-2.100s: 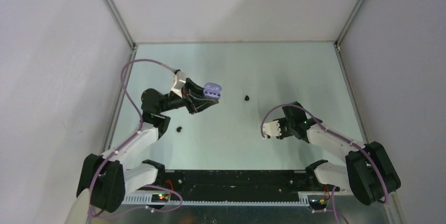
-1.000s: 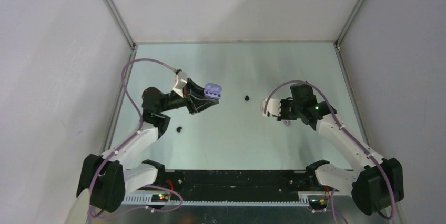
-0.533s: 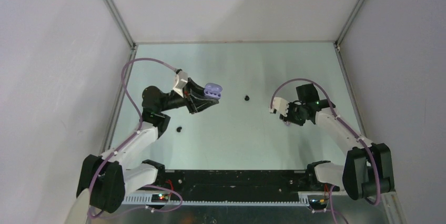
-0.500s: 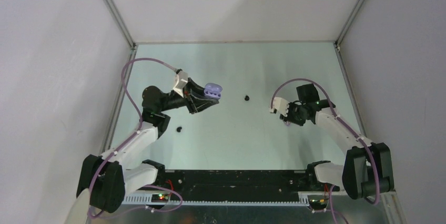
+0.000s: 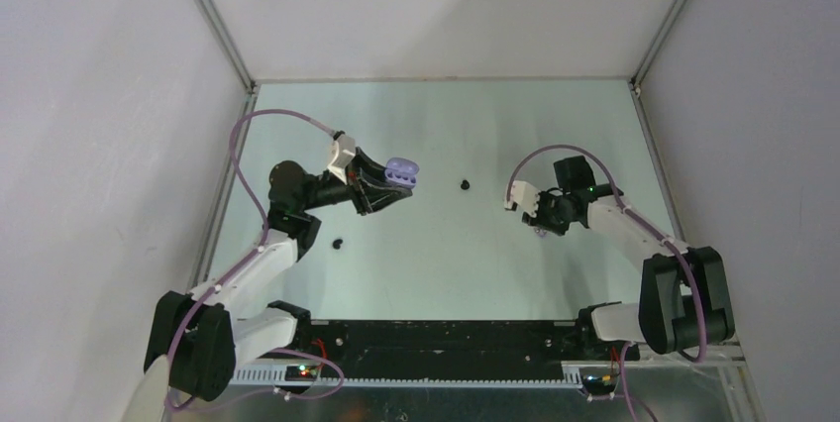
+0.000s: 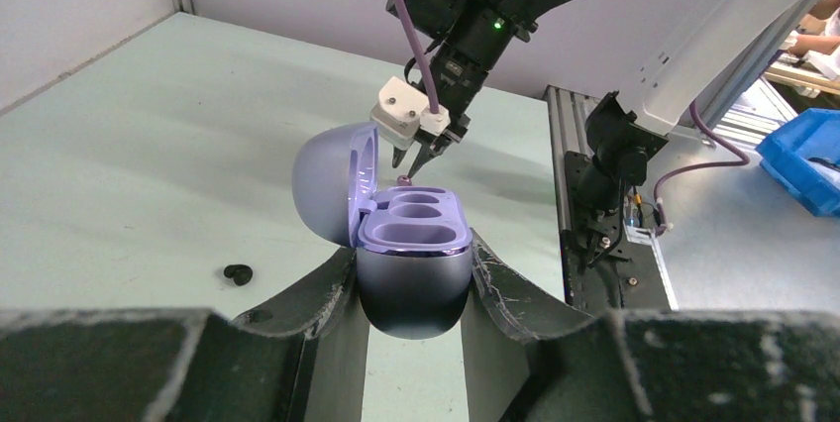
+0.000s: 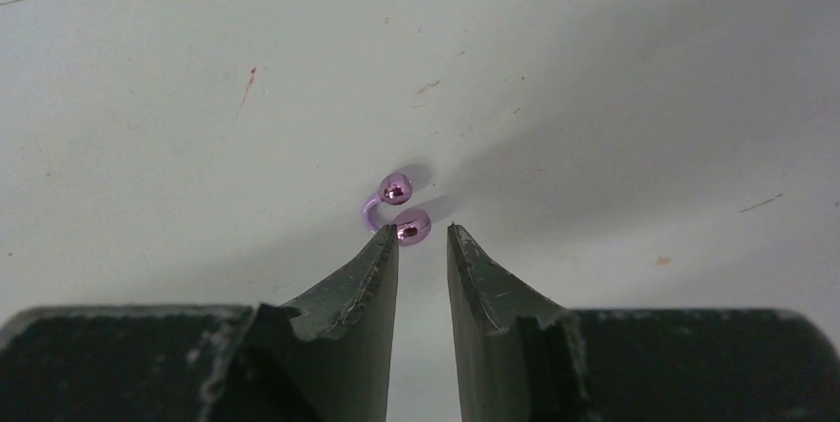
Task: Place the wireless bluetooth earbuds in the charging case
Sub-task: Pick up the earbud from the center of the board.
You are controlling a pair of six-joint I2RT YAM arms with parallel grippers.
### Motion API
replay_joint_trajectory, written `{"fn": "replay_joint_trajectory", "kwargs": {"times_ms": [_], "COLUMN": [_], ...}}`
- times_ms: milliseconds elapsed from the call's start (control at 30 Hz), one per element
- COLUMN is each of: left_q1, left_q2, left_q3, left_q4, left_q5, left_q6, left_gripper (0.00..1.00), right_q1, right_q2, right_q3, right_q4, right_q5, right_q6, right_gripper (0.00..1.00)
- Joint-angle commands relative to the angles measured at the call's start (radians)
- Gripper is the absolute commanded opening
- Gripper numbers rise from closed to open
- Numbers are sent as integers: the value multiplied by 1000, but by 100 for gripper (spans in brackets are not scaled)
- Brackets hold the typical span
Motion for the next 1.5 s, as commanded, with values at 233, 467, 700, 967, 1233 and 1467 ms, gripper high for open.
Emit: {"fn": "replay_joint_trajectory", "kwargs": {"times_ms": [233,467,700,967,1233,1467], "left_q1": [-3,-4,-4,-4,-3,-4], "left_q2": [-10,-10,-9,-8,-8,-5], "left_q3": [48,47,47,49,49,55], "left_q4": [-1,-3,-5,-10,-13,-32], "left_q5": [17,16,18,20,22,22], "left_q6": [32,36,38,42,44,51], "left_gripper": [0,0,0,0,0,0], "right_q1": [-3,-14,-31,-70,-94,-100], "right_q2": [68,96,134,149,146,127], "right_q3": [1,1,2,2,2,35], "right_q4": [89,116,147,149,121,68], "right_q5": [28,64,91,89,43,-33], "right_q6": [28,32,40,32,5,12], "right_gripper": [29,28,27,27,19,0]}}
